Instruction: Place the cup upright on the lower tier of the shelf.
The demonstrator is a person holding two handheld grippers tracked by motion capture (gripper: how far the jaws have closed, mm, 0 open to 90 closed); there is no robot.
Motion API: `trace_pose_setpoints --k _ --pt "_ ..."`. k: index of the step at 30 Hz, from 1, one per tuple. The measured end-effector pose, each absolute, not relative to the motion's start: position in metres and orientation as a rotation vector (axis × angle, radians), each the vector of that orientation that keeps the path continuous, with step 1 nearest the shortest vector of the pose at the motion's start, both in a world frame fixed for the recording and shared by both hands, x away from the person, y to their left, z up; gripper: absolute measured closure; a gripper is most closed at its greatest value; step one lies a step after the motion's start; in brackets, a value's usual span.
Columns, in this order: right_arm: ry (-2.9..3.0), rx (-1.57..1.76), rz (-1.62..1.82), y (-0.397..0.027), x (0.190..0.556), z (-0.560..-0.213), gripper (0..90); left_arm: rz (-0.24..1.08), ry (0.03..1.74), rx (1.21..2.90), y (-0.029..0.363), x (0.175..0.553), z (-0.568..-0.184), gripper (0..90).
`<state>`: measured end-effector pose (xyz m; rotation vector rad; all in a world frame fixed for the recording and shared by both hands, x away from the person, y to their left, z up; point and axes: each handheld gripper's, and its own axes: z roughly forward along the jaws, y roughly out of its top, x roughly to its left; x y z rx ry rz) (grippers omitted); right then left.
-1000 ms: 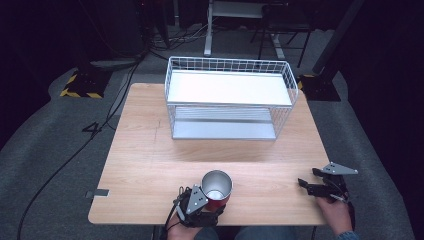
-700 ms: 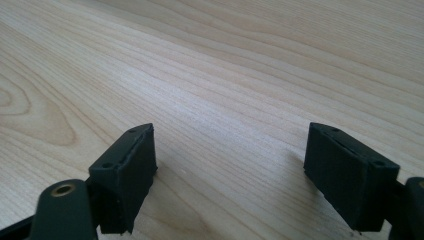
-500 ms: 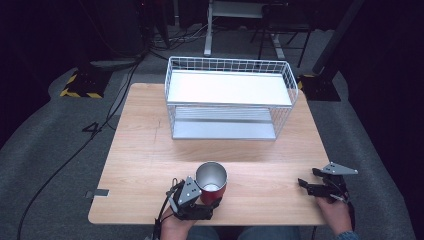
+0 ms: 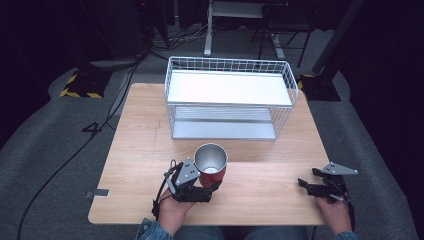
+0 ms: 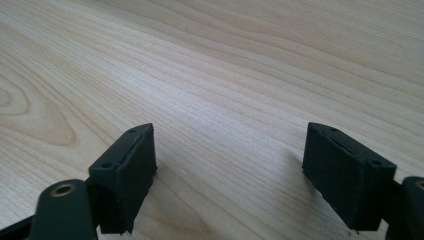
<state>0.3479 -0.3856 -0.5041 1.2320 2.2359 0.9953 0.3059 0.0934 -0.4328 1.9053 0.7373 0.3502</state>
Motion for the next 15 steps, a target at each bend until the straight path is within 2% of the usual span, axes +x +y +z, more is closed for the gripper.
trace_pose_setpoints --k 15 --pt "2.232 1.236 0.992 -0.386 0.348 -0.504 21.7 0.364 0.754 1.874 0.087 0.348 -0.422 17.0"
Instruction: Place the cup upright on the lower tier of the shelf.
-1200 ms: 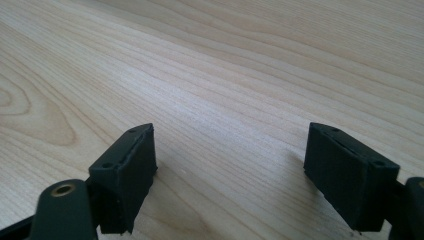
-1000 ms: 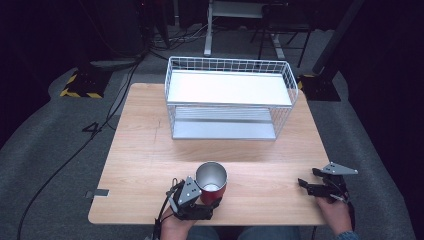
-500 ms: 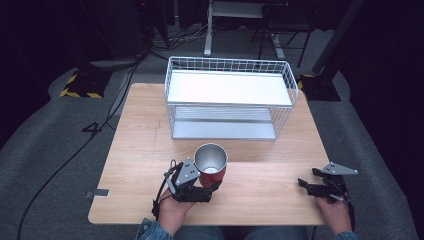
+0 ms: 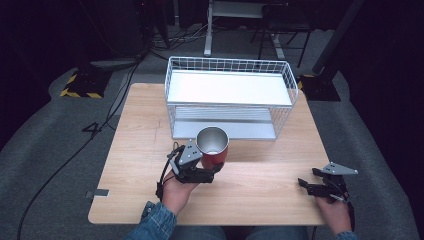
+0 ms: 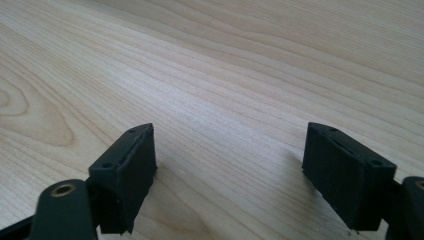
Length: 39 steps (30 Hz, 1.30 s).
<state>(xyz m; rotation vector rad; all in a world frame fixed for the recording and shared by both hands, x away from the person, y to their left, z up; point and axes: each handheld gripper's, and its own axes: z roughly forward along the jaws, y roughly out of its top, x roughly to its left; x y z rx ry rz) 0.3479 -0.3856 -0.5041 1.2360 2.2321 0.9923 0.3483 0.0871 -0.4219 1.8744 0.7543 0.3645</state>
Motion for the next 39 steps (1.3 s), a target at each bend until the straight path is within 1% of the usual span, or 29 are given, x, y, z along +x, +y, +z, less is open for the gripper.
trace_pose_setpoints --k 17,23,35,39 --pt "2.232 1.235 0.993 -0.386 0.348 -0.504 21.8 0.435 0.825 1.880 0.067 0.398 -0.439 17.0" --pt "2.233 1.234 0.993 -0.386 0.348 -0.504 22.0 0.421 0.859 1.870 0.056 0.417 -0.446 17.0" --pt "2.234 1.231 0.997 -0.386 0.348 -0.504 22.4 0.428 0.892 1.872 0.046 0.440 -0.456 17.0" --pt "2.234 1.231 0.997 -0.386 0.348 -0.504 22.4 0.467 0.909 1.878 0.041 0.449 -0.459 17.0"
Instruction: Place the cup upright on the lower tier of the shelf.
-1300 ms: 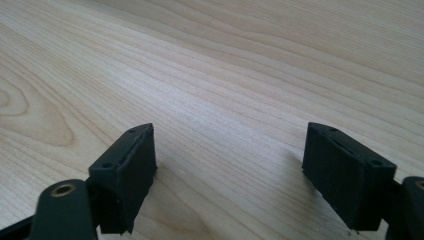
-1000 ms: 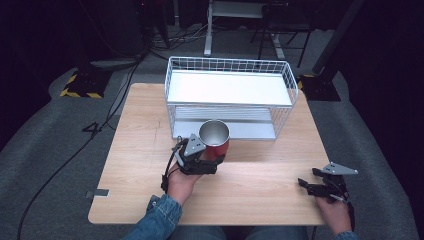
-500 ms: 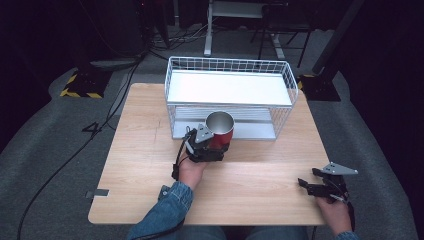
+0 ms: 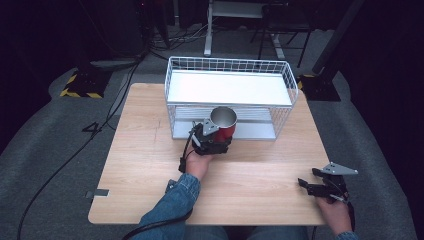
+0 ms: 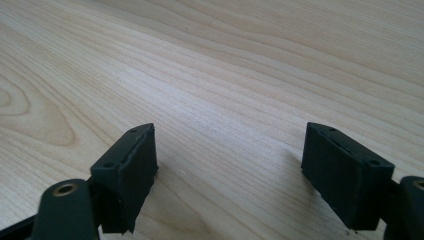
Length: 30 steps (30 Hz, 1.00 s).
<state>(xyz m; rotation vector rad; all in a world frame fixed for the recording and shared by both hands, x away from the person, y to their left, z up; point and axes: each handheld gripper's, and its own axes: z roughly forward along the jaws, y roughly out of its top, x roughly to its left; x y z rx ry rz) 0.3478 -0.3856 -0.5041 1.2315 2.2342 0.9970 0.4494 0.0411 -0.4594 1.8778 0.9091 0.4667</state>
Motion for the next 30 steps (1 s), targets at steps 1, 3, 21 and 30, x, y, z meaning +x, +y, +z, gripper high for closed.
trace_pose_setpoints --k 1,3,21,30 --pt "2.234 1.231 0.997 -0.386 0.348 -0.504 22.4 0.484 0.906 1.882 0.040 0.453 -0.461 17.1" --pt "2.234 1.231 0.997 -0.386 0.348 -0.504 22.5 0.503 0.914 1.874 0.038 0.457 -0.462 17.0" --pt "2.235 1.228 0.996 -0.386 0.348 -0.504 22.9 0.539 0.986 1.822 0.022 0.502 -0.477 17.0" --pt "2.239 1.221 0.999 -0.385 0.347 -0.504 23.2 0.547 1.036 1.819 0.018 0.513 -0.488 17.0"
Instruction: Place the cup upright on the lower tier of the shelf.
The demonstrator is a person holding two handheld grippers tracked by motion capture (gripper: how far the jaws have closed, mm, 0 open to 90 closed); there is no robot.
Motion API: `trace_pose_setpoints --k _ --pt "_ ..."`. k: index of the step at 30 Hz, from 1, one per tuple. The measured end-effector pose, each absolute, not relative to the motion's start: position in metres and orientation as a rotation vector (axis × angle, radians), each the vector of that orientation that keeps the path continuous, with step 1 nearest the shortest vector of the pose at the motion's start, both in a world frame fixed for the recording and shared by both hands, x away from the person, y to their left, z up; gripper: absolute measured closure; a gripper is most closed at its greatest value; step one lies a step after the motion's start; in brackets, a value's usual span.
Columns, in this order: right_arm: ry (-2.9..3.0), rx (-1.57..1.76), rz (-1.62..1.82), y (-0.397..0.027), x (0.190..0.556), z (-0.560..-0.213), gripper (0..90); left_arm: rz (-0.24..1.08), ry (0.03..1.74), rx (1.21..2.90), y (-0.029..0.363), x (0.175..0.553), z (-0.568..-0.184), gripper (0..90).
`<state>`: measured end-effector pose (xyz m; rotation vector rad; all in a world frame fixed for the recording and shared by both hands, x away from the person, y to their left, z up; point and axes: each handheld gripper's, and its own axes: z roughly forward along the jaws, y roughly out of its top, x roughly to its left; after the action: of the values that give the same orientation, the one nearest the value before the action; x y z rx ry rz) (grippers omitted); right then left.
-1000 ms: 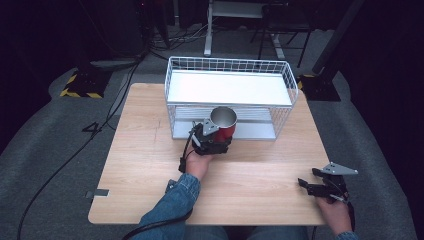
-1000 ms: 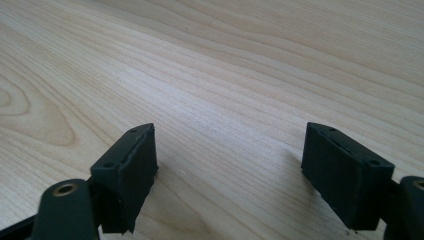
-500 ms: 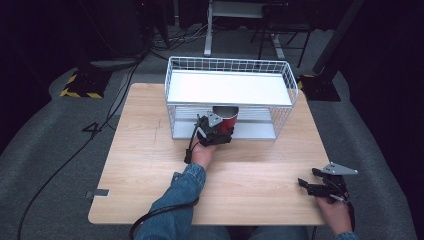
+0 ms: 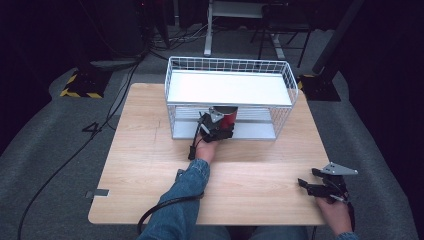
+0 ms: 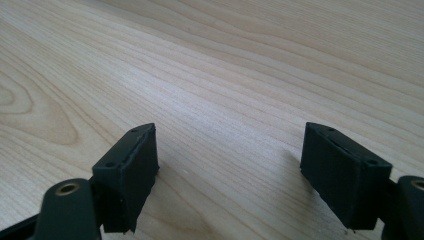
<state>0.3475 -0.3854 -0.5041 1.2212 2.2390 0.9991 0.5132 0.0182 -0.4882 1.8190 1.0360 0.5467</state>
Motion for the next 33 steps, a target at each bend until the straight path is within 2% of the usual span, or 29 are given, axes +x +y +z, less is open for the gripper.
trace_pose_setpoints --k 5,14,16,17,18,19,33 --pt "2.239 1.222 0.999 -0.385 0.347 -0.504 23.2 0.566 1.033 1.831 0.017 0.516 -0.489 16.9" --pt "2.238 1.221 1.000 -0.385 0.347 -0.504 23.2 0.524 1.063 1.798 0.018 0.518 -0.487 13.8" --pt "2.238 1.221 1.000 -0.385 0.347 -0.504 23.2 0.525 1.057 1.800 0.018 0.517 -0.485 6.0" --pt "2.238 1.221 1.000 -0.385 0.347 -0.504 23.2 0.527 1.053 1.788 0.018 0.516 -0.484 6.0" --pt "2.239 1.221 0.999 -0.385 0.348 -0.504 23.2 0.542 1.083 1.765 0.019 0.513 -0.482 0.6" --pt "2.239 1.221 0.999 -0.385 0.348 -0.504 23.2 0.542 1.083 1.765 0.019 0.513 -0.482 0.0" --pt "2.242 1.224 1.001 -0.386 0.348 -0.504 22.9 0.473 1.035 1.742 0.046 0.488 -0.470 0.0"
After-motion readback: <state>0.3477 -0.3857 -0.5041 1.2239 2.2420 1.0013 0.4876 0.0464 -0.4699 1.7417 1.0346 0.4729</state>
